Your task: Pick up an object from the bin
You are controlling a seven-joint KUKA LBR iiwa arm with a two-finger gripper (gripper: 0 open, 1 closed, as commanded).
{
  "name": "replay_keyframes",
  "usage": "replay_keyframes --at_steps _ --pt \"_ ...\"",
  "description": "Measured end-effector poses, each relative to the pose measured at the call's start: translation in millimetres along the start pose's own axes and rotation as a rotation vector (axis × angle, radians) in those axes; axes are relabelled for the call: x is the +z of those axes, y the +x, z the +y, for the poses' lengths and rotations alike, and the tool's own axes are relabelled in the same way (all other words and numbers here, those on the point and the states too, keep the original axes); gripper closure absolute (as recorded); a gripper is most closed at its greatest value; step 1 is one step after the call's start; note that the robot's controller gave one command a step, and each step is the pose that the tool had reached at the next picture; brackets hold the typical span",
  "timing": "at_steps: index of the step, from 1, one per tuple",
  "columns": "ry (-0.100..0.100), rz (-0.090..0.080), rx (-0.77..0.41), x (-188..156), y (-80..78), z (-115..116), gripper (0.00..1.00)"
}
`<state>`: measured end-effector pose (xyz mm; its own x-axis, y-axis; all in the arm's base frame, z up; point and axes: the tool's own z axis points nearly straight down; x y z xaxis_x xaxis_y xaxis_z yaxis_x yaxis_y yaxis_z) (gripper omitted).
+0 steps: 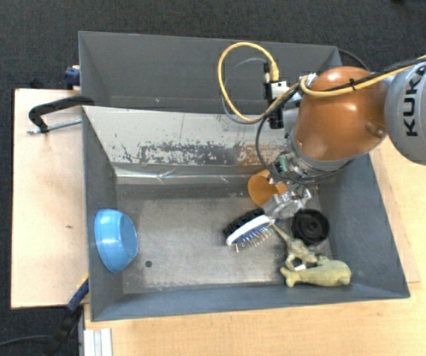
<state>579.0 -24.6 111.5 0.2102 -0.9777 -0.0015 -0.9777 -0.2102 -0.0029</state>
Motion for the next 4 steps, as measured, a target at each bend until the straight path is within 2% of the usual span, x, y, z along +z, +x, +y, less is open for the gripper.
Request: replay_keyframes --at_steps 2,3,4 --pt "-0.001 0.0 0.007 0.3 3.1 1.4 1.0" --pt "-0.001 0.001 0.008 0.0 3.7 1.3 0.0" --pt "0.006 0.002 0.414 37.2 18.1 -5.8 0.0"
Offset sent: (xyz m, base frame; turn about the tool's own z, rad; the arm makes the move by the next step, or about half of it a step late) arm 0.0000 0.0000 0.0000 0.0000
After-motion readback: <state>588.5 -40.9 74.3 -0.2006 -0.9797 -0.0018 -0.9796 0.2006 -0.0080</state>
